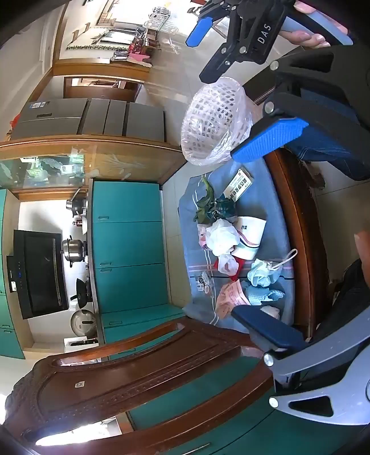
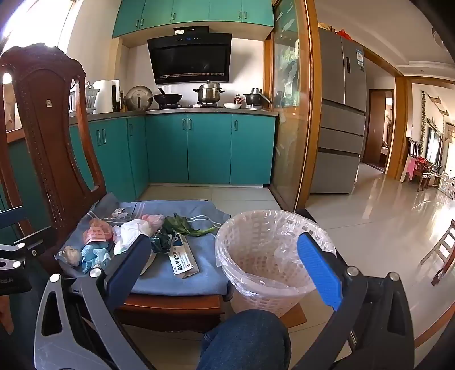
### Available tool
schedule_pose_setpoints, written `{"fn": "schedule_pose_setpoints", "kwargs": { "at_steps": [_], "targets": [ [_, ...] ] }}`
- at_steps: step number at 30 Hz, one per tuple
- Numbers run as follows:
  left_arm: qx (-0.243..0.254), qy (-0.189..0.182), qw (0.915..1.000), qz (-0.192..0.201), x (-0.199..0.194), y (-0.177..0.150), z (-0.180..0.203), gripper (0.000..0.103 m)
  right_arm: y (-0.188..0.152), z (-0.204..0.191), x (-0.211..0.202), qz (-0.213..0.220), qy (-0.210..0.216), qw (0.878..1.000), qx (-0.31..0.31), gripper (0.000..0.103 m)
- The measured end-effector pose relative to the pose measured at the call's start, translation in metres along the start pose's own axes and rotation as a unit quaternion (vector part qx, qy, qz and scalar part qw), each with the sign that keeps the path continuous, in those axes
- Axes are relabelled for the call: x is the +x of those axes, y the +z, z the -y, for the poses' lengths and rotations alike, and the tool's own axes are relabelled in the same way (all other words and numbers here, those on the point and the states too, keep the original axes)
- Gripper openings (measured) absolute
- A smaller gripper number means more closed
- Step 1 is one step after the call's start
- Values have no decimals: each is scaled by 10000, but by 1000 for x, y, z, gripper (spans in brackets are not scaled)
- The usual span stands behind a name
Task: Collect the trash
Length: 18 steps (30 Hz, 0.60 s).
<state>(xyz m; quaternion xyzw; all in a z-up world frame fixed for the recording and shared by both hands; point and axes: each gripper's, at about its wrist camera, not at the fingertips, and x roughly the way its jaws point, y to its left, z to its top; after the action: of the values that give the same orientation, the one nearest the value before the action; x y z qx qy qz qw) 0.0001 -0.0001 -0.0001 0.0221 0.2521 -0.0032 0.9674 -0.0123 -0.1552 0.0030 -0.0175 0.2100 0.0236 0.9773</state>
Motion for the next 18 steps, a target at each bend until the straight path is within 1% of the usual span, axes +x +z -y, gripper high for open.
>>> {"fn": "schedule_pose_setpoints", "kwargs": {
  "at_steps": [5,7,9,18],
  "targets": [
    [28,53,10000,-53,3,0,2,100,2,1,4,-3,-26,10000,12,100],
    [45,56,9999,-70,4,0,3,100,1,0,-4,60,-2,10000,18,100],
    [15,-12,10000,20,-4,3,1,100,0,0,-3,56,2,10000,17,100],
    [55,1,10000,3,-3,3,2,100,6,2,-5,96,-24,9999,-16,100]
  ]
}}
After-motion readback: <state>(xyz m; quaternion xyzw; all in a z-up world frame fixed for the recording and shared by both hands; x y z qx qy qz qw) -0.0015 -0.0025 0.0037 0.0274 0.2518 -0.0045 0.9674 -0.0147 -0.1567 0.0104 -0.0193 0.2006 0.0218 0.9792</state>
